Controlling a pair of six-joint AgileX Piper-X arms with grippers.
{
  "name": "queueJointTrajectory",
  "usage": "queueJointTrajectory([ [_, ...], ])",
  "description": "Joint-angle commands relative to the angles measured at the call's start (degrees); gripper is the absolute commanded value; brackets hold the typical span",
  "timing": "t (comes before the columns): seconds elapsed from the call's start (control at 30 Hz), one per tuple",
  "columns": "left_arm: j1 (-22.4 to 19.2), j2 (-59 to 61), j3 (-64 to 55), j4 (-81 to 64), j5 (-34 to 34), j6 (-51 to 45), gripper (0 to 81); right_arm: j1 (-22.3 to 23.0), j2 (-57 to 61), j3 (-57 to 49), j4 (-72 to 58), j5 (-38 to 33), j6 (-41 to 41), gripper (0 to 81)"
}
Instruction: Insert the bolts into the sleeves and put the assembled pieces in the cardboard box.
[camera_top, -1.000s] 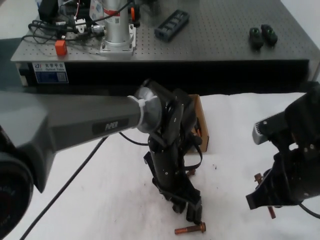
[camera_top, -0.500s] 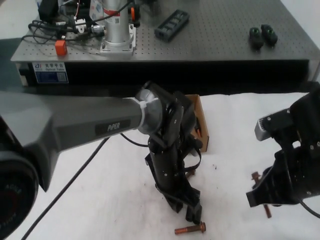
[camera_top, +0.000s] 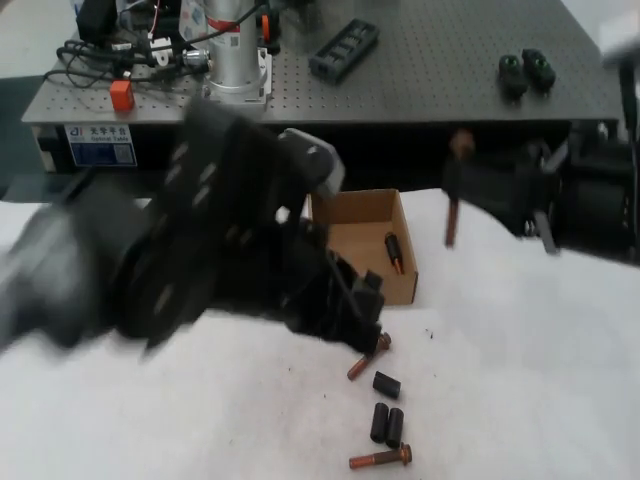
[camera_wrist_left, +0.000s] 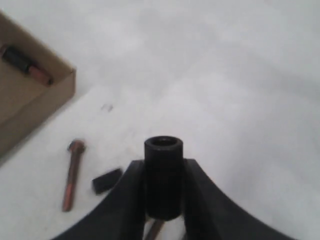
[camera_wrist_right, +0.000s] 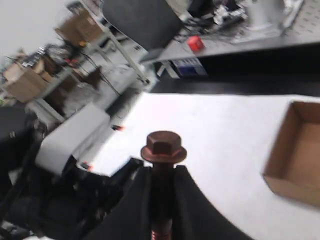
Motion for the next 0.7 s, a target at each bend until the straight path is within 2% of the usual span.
queueJointTrajectory([
  [0.0, 0.1, -1.7, 1.6, -7.0, 2.1, -1.7, 0.6, 5.4, -0.4, -0.1, -16.3, -2.1, 7.9, 1.3],
  [0.17, 0.1, -6.6, 6.1, -16.3, 3.2, -5.3, 0.6, 9.6, -0.4, -0.1, -21.8, 1.1, 9.8, 1.3],
  [0.67, 0.1, -9.4, 6.1, -19.9, 8.2, -5.5, 0.6, 10.2, -0.4, -0.1, -17.0, -0.3, 7.4, 1.3],
])
